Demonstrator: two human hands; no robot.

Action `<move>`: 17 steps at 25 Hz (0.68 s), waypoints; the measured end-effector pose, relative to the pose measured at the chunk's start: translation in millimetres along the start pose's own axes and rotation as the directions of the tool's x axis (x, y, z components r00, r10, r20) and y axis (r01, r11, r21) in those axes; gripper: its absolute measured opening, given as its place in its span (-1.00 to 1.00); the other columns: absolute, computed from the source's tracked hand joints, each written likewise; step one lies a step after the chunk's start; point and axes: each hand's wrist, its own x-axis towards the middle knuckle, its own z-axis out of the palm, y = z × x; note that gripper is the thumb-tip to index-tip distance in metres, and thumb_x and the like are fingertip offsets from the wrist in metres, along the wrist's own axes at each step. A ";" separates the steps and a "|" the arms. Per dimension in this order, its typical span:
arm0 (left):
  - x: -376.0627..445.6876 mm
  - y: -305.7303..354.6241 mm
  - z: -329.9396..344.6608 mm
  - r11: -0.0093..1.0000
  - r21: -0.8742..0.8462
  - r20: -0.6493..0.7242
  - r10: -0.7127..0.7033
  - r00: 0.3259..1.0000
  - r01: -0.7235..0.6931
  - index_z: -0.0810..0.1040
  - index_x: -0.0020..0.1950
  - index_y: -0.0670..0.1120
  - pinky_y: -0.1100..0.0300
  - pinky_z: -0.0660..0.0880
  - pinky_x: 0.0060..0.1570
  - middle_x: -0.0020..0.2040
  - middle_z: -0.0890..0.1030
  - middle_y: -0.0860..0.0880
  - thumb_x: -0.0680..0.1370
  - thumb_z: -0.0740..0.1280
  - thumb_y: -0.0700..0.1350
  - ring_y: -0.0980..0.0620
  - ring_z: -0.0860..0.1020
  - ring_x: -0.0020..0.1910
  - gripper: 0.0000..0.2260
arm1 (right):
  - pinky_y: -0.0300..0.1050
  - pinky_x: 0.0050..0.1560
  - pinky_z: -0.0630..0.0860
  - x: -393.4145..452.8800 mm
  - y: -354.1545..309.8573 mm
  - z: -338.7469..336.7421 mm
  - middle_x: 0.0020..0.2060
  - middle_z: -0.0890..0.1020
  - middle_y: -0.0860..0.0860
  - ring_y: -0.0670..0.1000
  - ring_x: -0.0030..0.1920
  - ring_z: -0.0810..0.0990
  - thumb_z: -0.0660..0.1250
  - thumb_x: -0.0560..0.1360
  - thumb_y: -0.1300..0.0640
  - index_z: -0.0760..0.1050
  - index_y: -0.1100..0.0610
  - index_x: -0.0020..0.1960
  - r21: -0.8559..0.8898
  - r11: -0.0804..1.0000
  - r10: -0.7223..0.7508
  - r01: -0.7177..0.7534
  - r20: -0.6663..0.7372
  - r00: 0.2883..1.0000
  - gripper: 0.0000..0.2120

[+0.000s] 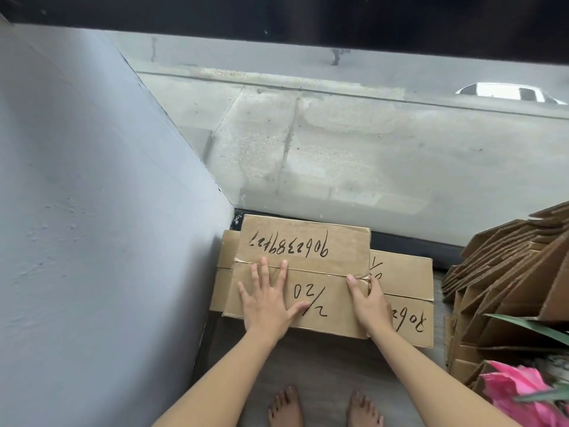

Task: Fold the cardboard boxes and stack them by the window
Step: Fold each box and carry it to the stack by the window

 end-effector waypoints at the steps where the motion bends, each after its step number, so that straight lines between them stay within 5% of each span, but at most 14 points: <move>1: 2.0 -13.1 -2.6 1.000 0.010 0.003 -0.009 1.000 0.008 -0.45 0.55 0.18 -0.34 -0.04 0.50 0.60 -0.35 -0.13 0.37 -0.15 0.62 -0.19 -0.27 0.59 -0.06 | 0.07 0.26 0.39 -3.3 -5.5 7.9 0.35 0.53 0.06 0.21 0.34 0.46 0.20 0.53 -0.37 0.32 -0.03 0.48 -0.001 1.000 -0.012 0.012 0.016 1.000 -0.36; 9: 5.9 -88.9 -19.9 0.994 0.040 0.038 -0.104 0.994 0.102 -0.35 0.59 0.15 -0.31 0.13 0.47 0.63 -0.25 -0.12 0.34 -0.01 0.63 -0.17 -0.18 0.61 0.02 | 0.02 0.24 0.46 -19.2 -54.4 49.7 0.29 0.58 0.03 0.14 0.31 0.50 0.23 0.54 -0.30 0.35 -0.06 0.43 -0.135 0.985 -0.082 0.107 0.173 0.981 -0.45; 17: -66.2 -39.0 -134.7 0.994 0.101 0.007 0.040 0.999 -0.041 0.01 0.62 0.05 -0.08 0.26 0.41 0.59 0.11 -0.07 0.44 0.15 0.49 -0.09 0.13 0.54 -0.11 | 0.00 0.24 0.43 -107.9 -86.8 -74.9 0.36 0.51 -0.01 0.10 0.35 0.46 0.19 0.57 -0.21 0.25 -0.05 0.53 -0.495 0.828 -0.224 0.262 0.137 0.965 -0.43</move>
